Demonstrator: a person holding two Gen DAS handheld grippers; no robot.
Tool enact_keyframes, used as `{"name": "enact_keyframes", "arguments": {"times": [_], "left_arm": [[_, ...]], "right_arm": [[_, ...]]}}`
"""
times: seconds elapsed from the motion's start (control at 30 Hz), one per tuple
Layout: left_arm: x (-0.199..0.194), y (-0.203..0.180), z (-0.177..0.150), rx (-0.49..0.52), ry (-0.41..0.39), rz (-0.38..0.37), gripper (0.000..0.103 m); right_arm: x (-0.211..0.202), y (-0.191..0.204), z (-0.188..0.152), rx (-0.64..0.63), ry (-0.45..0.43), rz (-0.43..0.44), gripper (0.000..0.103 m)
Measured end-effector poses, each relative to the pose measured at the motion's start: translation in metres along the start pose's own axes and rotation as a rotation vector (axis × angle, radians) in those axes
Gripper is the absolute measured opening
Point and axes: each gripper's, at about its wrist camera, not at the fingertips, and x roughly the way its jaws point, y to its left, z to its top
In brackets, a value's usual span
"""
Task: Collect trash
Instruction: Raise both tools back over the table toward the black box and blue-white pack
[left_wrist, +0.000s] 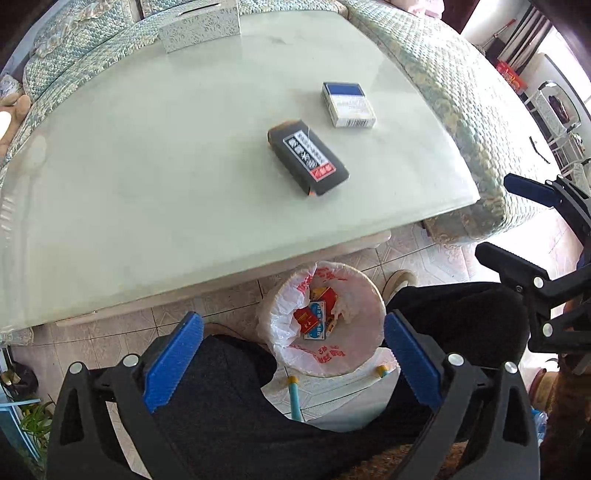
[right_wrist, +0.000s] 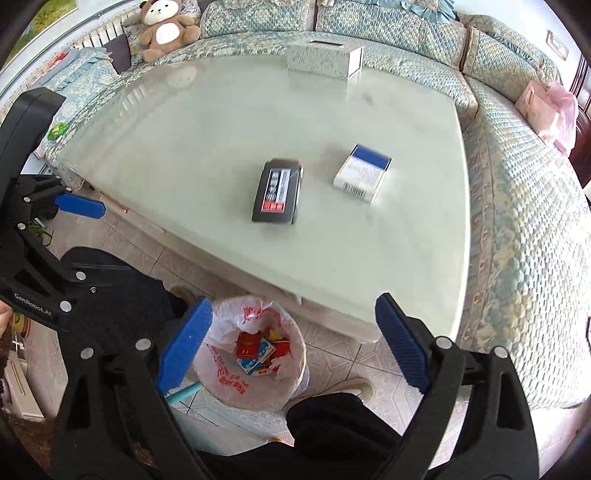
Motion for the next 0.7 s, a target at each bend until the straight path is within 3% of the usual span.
{"name": "enact_keyframes", "arguments": {"times": [0.13, 0.43, 0.57, 0.7], "left_arm": [[-0.045, -0.012, 0.028, 0.002, -0.044, 0.08, 0.096], [-0.096, -0.024, 0.072, -0.015, -0.118, 0.029, 0.096], [-0.087, -0.024, 0.089, -0.033, -0.116, 0.028, 0.096], [-0.057, -0.022, 0.1, -0.044, -0.044, 0.004, 0.096]], "right_arm": [[-0.033, -0.014, 0.036, -0.009, -0.027, 0.003, 0.088], [-0.053, -0.05, 0.087, 0.07, -0.052, 0.007, 0.088], [-0.041, -0.059, 0.099, 0.095, -0.045, 0.004, 0.088], [-0.022, -0.068, 0.108, 0.128, -0.011, 0.027, 0.088]]}}
